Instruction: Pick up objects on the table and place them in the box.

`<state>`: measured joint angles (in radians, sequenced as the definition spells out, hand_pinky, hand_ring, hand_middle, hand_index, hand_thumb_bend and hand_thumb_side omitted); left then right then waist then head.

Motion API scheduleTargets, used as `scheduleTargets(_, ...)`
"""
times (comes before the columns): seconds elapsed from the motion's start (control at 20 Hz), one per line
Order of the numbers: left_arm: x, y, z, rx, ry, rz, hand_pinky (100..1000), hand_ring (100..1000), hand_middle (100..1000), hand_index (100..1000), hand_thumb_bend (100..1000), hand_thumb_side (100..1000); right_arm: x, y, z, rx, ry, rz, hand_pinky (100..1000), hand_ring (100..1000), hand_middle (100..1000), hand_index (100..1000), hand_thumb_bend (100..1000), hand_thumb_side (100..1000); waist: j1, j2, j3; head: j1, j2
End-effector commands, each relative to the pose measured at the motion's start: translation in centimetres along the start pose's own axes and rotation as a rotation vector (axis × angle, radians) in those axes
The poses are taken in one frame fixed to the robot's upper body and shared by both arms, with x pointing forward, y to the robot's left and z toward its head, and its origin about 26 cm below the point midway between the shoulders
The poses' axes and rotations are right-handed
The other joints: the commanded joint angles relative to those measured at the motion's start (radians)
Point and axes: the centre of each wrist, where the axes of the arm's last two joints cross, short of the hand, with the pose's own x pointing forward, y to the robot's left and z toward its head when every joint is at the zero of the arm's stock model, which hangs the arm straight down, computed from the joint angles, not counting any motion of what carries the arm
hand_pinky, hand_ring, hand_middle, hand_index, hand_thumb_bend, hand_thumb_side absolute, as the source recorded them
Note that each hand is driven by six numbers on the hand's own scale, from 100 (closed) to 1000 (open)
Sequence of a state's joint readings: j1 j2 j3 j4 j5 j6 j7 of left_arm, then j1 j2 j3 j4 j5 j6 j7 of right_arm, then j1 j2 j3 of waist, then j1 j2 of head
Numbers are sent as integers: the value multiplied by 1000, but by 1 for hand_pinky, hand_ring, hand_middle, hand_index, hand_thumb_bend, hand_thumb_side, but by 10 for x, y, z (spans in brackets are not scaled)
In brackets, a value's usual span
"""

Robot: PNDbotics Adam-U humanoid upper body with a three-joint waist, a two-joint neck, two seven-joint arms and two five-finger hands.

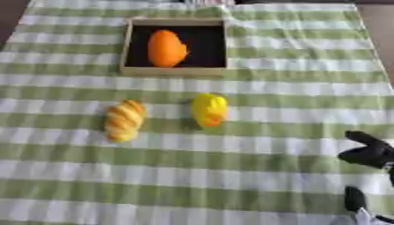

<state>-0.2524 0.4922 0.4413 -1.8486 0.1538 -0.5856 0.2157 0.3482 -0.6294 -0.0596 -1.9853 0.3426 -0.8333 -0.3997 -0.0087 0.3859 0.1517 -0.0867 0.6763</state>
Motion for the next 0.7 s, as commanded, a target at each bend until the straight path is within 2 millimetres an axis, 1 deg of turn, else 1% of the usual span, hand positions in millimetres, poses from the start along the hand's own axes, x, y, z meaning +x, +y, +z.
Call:
scheduleTargets(0.05,3,4,-9,-10,-28,-6,754,743,650,821,100,566,1,-5,-7,-54,-96,-20,942,896,644,772,100,470,1,-11,1,-10,-2)
scheduleTargets(0.35,2,5,-8,-12,-29,-6,754,742,650,822,100,566,0,-7,-9,-61,-103,-17,942,896,644,772,100,470,1,-5,0,-13,-2)
scheduleTargets(0.55,2,5,-8,-14,-27,-5,755,743,650,822,100,566,-1,-9,-12,-57,-110,-18,942,898,647,772,100,470,-1,-6,1,-10,-2)
scheduleTargets(0.6,2,5,-8,-15,-27,-4,755,743,650,822,100,578,-1,-10,-13,-55,-112,-20,942,898,648,772,100,515,-1,-7,1,-10,-2)
scheduleTargets(0.65,2,5,-8,-16,-27,-3,755,743,650,822,100,566,-2,-12,-14,-50,-116,-20,941,899,649,773,100,470,-2,-9,1,-10,-2)
scheduleTargets(0.7,2,5,-8,-17,-26,-4,755,743,650,822,100,566,-2,-15,-17,-44,-121,-20,941,899,650,773,100,470,-3,-11,1,-9,-2)
